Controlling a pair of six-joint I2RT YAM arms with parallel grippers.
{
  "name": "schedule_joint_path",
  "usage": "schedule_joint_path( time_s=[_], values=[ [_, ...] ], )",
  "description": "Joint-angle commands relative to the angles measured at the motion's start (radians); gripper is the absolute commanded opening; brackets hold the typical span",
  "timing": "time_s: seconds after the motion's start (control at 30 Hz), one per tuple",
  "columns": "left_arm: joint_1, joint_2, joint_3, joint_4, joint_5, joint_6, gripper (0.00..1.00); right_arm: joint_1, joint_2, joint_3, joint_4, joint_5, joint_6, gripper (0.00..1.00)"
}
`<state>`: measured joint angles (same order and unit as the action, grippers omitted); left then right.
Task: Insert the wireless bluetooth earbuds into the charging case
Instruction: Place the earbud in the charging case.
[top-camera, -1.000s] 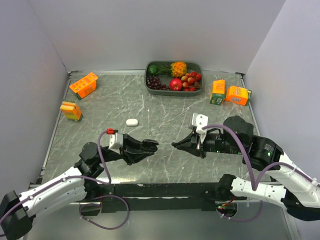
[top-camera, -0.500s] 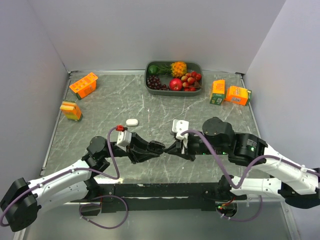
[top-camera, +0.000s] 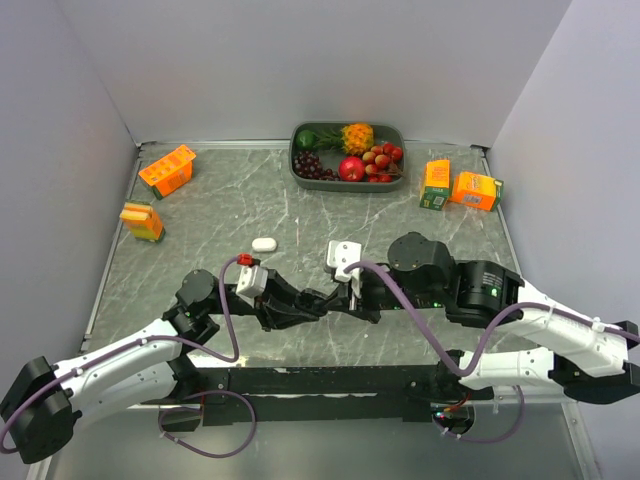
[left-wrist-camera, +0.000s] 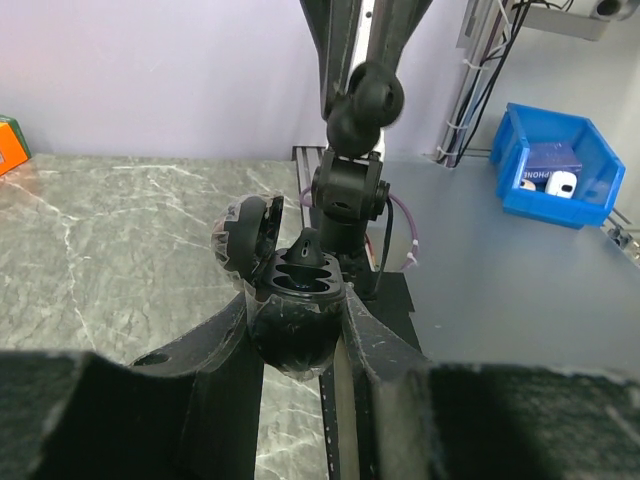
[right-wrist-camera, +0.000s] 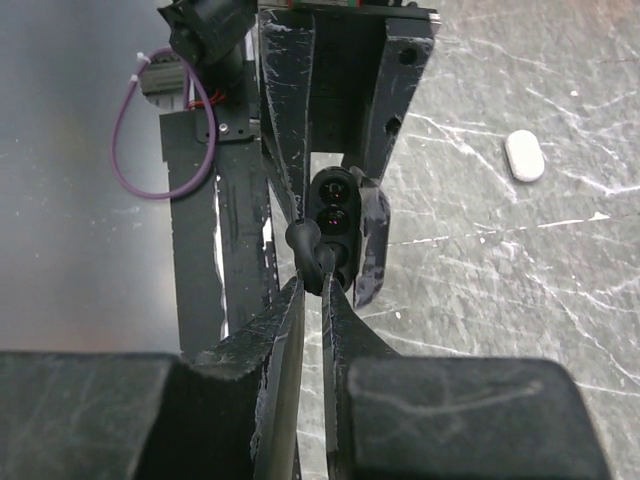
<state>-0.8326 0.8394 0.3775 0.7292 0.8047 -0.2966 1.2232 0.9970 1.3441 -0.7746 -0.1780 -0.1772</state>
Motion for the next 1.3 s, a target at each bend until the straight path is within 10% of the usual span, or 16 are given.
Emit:
schedule_joint_path(
  time_s=[0.0,1.27],
  values=[
    [-0.007,-0.016,0.05,-0.011,0.033,0.033,0.01,0.027,0.026,0.053,-0.031,0.021,-0.013,0.0],
    [-0.028,-0.003,0.097,-0.122,0.007,0.085,0.01,0.073,0.155,0.122,-0.097,0.13,-0.021,0.0]
  ],
)
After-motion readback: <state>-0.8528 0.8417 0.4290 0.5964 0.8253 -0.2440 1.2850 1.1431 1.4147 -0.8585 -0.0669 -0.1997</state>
